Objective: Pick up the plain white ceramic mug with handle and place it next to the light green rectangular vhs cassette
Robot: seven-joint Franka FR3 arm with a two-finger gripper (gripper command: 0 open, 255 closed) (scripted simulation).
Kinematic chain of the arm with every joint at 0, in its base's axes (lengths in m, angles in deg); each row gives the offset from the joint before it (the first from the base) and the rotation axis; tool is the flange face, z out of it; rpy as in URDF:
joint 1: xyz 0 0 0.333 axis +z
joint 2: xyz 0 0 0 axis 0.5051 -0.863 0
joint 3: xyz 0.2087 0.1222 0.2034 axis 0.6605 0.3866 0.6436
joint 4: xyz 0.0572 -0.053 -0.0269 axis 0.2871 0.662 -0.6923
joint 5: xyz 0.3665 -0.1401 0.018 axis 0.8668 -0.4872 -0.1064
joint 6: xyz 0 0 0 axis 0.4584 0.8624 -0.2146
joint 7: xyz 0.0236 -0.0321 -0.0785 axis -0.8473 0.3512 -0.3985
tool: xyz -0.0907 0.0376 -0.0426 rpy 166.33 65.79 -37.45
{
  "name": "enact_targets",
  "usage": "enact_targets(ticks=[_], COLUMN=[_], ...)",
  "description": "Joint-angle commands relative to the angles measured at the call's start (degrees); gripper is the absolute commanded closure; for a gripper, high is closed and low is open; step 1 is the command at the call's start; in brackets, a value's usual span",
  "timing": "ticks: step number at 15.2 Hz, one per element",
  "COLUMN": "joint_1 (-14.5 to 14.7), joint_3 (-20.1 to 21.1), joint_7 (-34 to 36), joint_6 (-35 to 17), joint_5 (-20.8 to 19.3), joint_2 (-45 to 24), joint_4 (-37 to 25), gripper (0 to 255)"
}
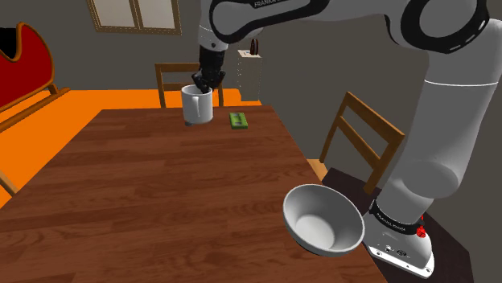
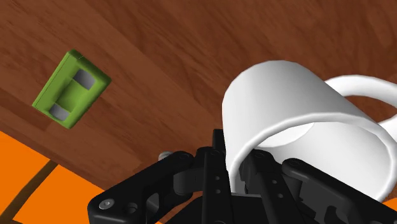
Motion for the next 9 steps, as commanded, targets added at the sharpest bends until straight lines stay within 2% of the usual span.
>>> enact_targets(ticks=[1,4,9], joint_1=[-1.3,-3.4,-3.4], joint_3=[-0.8,-2.1,-2.1], joint_7=[-2.4,-6.1,-6.0], joint_6=[0.4,1.4,-2.3], joint_5=[0.4,0.8,0.6], joint_2=[-1.0,-3.5,-3.8], joint_4=[-1.4,-5.0,-1.5], gripper=[255,255,255])
